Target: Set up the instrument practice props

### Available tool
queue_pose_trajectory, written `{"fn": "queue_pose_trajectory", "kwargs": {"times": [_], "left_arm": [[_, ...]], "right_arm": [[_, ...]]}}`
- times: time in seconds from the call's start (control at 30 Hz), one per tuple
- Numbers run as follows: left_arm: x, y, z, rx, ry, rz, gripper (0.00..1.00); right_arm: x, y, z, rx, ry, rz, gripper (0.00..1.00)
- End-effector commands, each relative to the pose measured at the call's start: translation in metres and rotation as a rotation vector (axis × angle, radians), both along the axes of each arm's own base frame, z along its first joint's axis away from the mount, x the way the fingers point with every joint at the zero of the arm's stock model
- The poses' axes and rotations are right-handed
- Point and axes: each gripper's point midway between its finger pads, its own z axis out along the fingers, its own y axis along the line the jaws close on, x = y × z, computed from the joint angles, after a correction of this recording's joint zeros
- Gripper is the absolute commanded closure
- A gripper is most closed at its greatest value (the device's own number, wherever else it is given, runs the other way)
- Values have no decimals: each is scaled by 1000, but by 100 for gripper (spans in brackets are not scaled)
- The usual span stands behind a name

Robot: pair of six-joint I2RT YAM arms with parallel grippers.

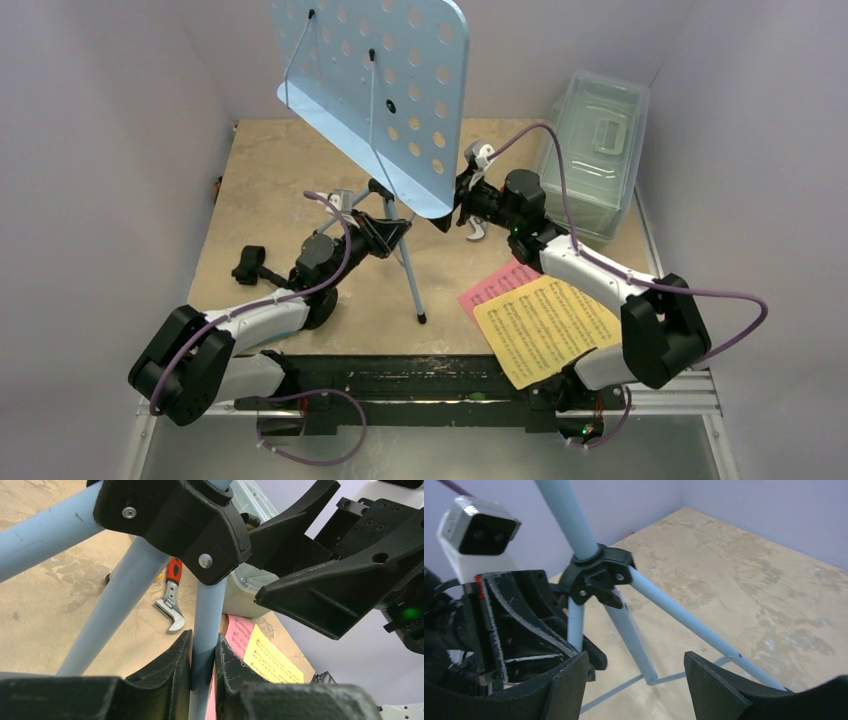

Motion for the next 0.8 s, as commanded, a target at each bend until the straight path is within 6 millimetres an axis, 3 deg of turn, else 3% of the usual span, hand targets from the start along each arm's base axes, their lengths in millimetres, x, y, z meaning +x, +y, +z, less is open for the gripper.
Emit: {"fn": "queue_pose_trajectory", "kwargs": {"times": [0.0,0.47,0.77], "left_arm": [[-23,14,-99,128,332,11,100],[-22,13,-98,126,340,11,100],[-21,13,-95,120,338,13,100]], "right_arm": [[-11,22,49,48,-166,165,27],[8,44,58,161,-16,181,42],[13,54,47,172,99,173,59]]}}
